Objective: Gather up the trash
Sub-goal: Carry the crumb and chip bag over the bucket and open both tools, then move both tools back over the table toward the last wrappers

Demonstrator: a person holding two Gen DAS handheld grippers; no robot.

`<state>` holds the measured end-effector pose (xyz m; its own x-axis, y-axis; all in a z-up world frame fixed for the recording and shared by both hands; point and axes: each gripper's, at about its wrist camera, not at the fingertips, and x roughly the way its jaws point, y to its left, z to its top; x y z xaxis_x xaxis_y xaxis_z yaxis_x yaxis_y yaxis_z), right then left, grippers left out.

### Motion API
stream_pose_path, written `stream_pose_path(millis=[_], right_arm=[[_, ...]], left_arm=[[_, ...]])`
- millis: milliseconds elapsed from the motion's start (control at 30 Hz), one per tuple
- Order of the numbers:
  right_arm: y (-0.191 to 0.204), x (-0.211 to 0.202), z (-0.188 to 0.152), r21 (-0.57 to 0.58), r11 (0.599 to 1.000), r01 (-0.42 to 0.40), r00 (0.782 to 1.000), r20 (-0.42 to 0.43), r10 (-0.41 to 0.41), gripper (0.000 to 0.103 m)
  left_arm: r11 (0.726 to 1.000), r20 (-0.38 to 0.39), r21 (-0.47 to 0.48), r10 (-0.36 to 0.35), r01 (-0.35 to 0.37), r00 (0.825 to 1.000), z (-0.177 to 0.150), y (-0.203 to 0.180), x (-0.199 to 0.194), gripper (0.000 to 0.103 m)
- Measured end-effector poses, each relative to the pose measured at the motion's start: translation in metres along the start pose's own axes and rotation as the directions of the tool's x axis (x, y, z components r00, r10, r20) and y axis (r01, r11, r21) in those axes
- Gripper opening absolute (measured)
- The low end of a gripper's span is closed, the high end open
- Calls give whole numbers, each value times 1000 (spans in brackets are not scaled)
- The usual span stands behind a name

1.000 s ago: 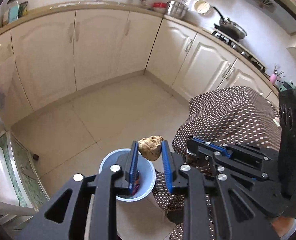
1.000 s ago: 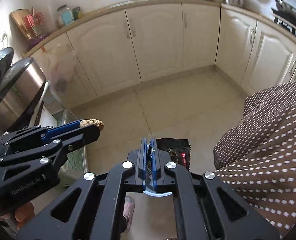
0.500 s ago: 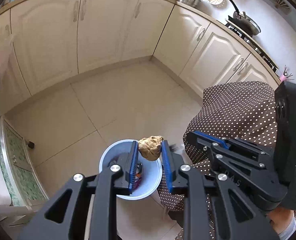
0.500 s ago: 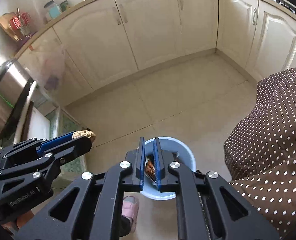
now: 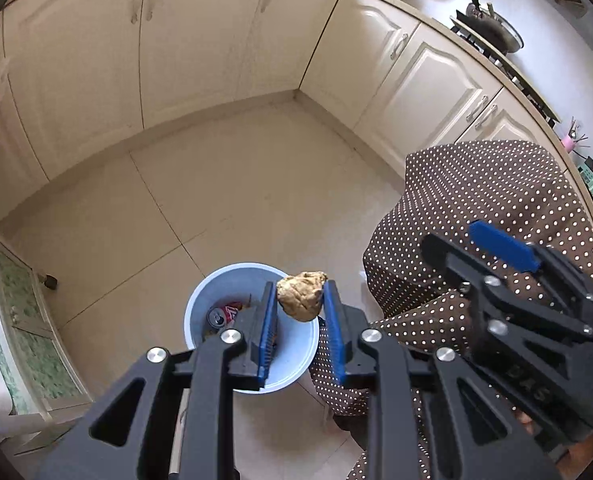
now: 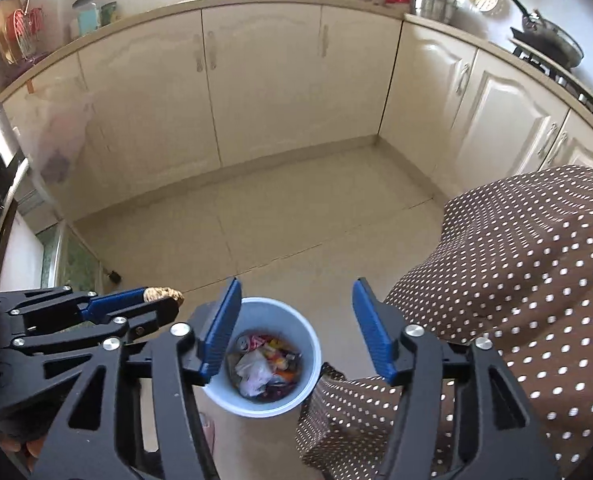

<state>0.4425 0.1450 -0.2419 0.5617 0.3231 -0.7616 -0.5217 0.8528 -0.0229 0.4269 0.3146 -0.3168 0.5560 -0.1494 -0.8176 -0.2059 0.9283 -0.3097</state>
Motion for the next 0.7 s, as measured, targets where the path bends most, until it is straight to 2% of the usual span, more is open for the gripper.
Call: stream_pose_path(millis=[267, 333, 367, 400, 700], right_arm=[[-15, -13, 1, 29, 999, 39, 997, 58, -40, 63], [-18, -17, 4, 42, 999, 28, 997, 69, -31, 63], [-19, -20, 6, 49, 999, 23, 997, 72, -27, 63], [-21, -23, 8, 52, 998, 24, 996, 79, -28, 63], [-25, -68, 20, 61, 998, 28, 988, 149, -37, 63]], left_arm=[[1000, 24, -11, -2, 2, 1000, 9, -7, -4, 26], [1000, 39, -19, -4, 4, 999, 11, -8, -8, 37], [1000, 50, -21, -5, 6, 999, 12, -9, -12, 46], [1000, 60, -21, -5, 7, 998, 13, -11, -15, 48], [1000, 135, -13, -14, 15, 991, 13, -25, -65, 48]])
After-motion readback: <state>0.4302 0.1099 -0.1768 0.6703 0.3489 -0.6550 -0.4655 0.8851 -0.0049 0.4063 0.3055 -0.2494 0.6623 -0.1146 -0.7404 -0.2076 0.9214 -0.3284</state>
